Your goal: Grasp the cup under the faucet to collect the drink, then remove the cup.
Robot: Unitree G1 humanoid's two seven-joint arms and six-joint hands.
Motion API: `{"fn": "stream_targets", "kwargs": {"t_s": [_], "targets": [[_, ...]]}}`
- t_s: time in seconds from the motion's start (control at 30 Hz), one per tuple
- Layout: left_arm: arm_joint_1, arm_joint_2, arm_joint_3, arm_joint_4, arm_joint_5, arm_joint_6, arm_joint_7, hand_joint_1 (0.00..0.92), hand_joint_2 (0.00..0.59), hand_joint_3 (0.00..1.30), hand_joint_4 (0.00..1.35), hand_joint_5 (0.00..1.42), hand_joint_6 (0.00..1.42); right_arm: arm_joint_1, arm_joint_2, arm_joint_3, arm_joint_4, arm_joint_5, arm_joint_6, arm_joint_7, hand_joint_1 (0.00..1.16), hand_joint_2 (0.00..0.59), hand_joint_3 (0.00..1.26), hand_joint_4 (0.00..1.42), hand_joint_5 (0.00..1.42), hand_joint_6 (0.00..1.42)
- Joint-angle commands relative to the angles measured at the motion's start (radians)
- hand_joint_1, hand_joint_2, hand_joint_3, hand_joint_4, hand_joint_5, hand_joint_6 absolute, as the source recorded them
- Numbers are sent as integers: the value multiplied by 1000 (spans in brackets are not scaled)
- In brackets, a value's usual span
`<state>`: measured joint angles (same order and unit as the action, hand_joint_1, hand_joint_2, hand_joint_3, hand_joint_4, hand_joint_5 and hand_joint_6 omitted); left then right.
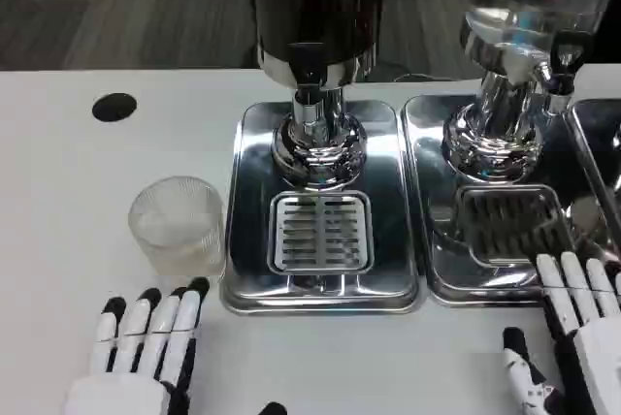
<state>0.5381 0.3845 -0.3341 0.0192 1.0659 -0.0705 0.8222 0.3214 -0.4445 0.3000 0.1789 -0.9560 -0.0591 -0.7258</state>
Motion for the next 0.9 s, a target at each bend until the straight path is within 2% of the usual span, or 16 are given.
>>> {"fn": "stream_targets", "kwargs": {"t_s": [0.03,0.6,0.77,0.9], "targets": [[0,7,5,0,-13,-5,14,0,159,49,0,62,12,7,-8,-1,-1,0,-9,-14,0,438,34,0,0,0],[-6,4,10,3,-30,-10,18,0,159,58,0,64,0,15,-6,-11,-1,11,-17,-16,0,424,37,0,0,0],[-5,10,38,13,-104,-80,48,0,140,90,0,70,0,37,-3,-20,-29,8,-5,-14,0,427,43,0,0,0],[-4,21,84,-9,-175,-160,56,0,111,132,0,84,7,62,-4,-28,-56,5,3,-11,0,427,44,0,0,0]]}}
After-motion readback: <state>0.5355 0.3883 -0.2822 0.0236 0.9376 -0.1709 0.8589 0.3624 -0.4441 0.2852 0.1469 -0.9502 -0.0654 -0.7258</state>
